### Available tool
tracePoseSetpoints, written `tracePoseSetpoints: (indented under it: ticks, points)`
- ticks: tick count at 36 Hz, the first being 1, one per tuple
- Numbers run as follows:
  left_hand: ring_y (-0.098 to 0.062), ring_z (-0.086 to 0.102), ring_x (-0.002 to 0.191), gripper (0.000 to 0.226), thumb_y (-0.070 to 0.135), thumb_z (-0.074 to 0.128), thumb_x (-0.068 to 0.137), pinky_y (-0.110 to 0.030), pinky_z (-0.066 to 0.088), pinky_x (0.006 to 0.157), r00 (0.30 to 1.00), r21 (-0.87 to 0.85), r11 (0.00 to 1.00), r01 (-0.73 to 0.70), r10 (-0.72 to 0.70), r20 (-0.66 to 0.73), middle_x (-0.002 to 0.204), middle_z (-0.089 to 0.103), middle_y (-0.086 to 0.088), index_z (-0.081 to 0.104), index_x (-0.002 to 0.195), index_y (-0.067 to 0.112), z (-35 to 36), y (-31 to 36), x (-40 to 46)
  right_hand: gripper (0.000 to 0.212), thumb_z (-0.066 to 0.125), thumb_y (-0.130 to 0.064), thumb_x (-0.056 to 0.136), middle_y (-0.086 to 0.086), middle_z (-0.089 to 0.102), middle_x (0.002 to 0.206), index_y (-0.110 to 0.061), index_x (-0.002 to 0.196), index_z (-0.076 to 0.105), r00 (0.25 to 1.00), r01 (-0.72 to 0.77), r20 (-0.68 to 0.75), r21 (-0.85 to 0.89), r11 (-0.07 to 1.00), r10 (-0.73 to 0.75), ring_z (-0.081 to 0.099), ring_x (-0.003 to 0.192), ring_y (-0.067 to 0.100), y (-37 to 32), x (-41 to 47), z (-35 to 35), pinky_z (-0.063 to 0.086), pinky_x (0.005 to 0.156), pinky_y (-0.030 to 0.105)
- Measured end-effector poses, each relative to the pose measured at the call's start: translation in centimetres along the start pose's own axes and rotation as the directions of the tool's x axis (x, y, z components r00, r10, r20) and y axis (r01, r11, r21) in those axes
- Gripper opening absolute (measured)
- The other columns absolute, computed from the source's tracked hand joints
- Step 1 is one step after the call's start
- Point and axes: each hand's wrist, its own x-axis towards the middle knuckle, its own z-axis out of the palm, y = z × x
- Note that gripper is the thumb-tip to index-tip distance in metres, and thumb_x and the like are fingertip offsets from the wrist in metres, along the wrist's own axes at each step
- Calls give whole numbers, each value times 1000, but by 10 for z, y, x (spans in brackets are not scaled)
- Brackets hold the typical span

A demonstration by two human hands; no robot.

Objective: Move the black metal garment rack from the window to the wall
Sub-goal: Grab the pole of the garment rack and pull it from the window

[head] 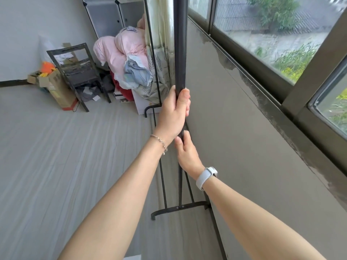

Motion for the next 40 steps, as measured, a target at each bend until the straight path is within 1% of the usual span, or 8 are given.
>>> tracePoseSetpoints:
  ticks: [10, 14, 17, 21, 25, 29, 33, 40]
  points:
    - [-5, 37, 50, 22, 23, 35, 93, -23, 38, 54, 996, 49, 999, -5, 10, -92, 58, 37, 3, 38, 72, 20, -18, 9, -11, 17, 41, -25, 93, -6, 45, 71, -31, 76, 38, 996, 30, 83, 25, 999, -32, 35, 59, 6, -4, -4, 10, 34, 56, 16]
    - [-12, 41, 53, 19, 32, 35, 86, -32, 41, 62, 994, 95, 995, -13, 22, -103, 58, 39, 1, 40, 72, 21, -39, 9, -16, 10, 45, -25, 92, -14, 43, 66, -26, 82, 44, 990, 25, 140, 22, 999, -28, 39, 57, 1, -9, -2, 22, 35, 55, 10]
    - [-19, 43, 57, 19, 33, 35, 86, -38, 41, 69, 992, 118, 993, -12, 26, -122, 59, 42, 0, 42, 72, 22, -59, 10, -21, 21, 46, -24, 91, -14, 40, 63, -34, 74, 42, 980, 33, 196, 18, 999, -36, 40, 56, 1, -15, -2, 37, 35, 55, 11]
    - [-16, 46, 59, 20, 33, 33, 87, -35, 43, 72, 987, 157, 988, 1, 24, -156, 61, 45, 1, 44, 73, 23, -88, 13, -28, 11, 47, -25, 91, -1, 53, 75, -16, 95, 51, 959, 38, 280, 15, 999, -40, 46, 65, 12, -23, 2, 62, 38, 61, 15]
    - [-8, 48, 56, 22, 28, 31, 92, -24, 43, 69, 978, 175, 984, 20, 17, -210, 63, 46, 0, 43, 74, 22, -118, 15, -35, 19, 42, -27, 92, 18, 57, 89, -10, 98, 48, 930, 58, 363, 9, 998, -57, 56, 92, 38, -29, 4, 90, 47, 80, 42]
    - [-13, 46, 56, 21, 36, 31, 86, -31, 41, 71, 955, 190, 981, 42, 16, -298, 62, 45, 0, 43, 74, 22, -146, 14, -42, 14, 37, -28, 94, 25, 60, 101, -16, 89, 41, 900, 73, 431, 12, 997, -71, 56, 96, 36, -37, 2, 122, 38, 72, 31]
    - [-8, 48, 54, 23, 39, 33, 84, -34, 42, 71, 913, 194, 980, 53, 31, -408, 63, 47, 1, 47, 75, 23, -184, 12, -44, 19, 39, -30, 93, 22, 63, 103, -12, 94, 46, 864, 61, 501, 16, 998, -60, 57, 100, 35, -48, 12, 159, 46, 85, 41]
    - [-4, 49, 51, 26, 22, 30, 95, -14, 45, 58, 816, 223, 972, 72, 71, -574, 66, 48, -1, 48, 76, 22, -275, 8, -44, 25, 43, -22, 92, 32, 61, 100, -1, 103, 51, 799, 135, 590, 14, 991, -117, 56, 96, 42, -68, 35, 248, 46, 86, 50]
